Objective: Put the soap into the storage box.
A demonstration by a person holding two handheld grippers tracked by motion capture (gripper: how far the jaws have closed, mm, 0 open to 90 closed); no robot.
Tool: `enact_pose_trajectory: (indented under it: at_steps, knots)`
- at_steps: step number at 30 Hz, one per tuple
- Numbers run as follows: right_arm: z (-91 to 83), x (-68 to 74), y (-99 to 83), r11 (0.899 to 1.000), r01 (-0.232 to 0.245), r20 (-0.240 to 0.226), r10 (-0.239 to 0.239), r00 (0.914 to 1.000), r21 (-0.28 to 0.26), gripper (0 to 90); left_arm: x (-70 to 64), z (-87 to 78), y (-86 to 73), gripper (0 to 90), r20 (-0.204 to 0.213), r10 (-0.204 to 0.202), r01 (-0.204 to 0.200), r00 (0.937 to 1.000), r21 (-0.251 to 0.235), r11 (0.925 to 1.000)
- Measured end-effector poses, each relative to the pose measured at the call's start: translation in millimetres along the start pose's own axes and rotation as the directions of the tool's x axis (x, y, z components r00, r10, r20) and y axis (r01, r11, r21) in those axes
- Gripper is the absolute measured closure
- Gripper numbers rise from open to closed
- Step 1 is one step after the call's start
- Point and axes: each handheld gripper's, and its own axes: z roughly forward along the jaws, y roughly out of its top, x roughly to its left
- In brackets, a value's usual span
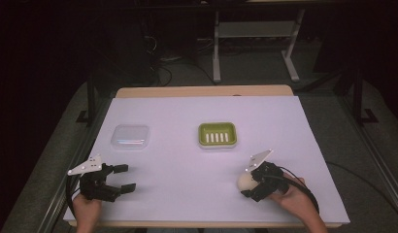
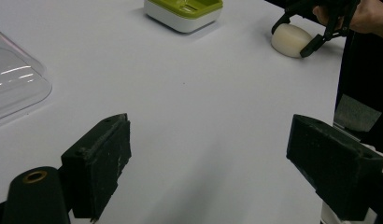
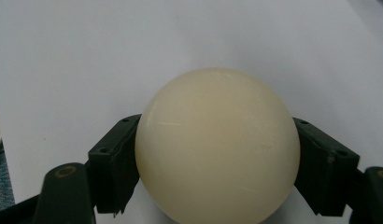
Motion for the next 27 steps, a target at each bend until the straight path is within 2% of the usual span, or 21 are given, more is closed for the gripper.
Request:
enact_pose_trajectory:
  at_steps: [13,22,27]
  knots:
    - [-1.9,2.8,3.9,1.0,0.008,0.011,-0.008,0.9999,0.021,24.0,0.0,-0.5,0.0,13.2,-0.002,-0.001,0.001,1.0,-0.003,1.0]
    - [-11.3,-2.1,6.5,1.0,-0.016,0.011,0.016,0.9998,-0.02,24.0,-0.1,-0.4,-0.5,13.2,-0.004,-0.001,0.001,1.0,0.0,1.0]
    - [-16.3,-7.4,9.2,0.999,-0.017,-0.01,0.017,0.9998,-0.048,24.0,0.4,0.1,-0.7,13.2,-0.004,-0.004,0.004,1.0,-0.003,1.0]
